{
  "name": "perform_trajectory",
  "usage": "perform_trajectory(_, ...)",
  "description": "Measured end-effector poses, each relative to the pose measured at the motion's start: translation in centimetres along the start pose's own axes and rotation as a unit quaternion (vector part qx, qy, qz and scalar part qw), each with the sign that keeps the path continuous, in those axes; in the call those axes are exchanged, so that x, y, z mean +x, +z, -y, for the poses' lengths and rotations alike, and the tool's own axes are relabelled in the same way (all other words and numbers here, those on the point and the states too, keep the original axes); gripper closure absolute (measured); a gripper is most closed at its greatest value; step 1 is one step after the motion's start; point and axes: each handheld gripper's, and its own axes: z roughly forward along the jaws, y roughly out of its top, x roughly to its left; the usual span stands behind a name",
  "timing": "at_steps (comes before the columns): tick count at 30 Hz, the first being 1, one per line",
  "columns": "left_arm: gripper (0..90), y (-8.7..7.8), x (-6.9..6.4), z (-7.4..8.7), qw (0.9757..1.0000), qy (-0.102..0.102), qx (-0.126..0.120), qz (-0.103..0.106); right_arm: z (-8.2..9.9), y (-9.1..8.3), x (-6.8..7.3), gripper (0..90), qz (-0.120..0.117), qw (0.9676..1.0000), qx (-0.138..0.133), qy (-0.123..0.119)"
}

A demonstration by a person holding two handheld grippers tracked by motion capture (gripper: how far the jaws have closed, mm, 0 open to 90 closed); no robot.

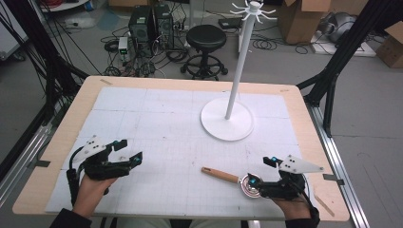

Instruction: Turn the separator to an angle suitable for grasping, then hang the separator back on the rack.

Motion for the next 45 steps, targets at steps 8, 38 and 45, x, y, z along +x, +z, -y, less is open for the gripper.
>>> perform_trajectory(8,20.3,-2.0,0.8,1.1,0.9996,0.006,-0.016,-0.021,-1.6,2.0,0.7,17.3,-0.059,0.9966,0.041,-0.041)
perform_trajectory(38,20.3,-3.0,1.4,1.7,0.9994,-0.004,-0.025,-0.022,-0.7,3.0,0.5,18.5,-0.069,0.9953,0.059,-0.032)
perform_trajectory(45,20.3,-3.0,1.4,1.8,0.9995,-0.008,-0.023,-0.019,-1.0,3.9,0.9,19.1,-0.07,0.9933,0.073,-0.055)
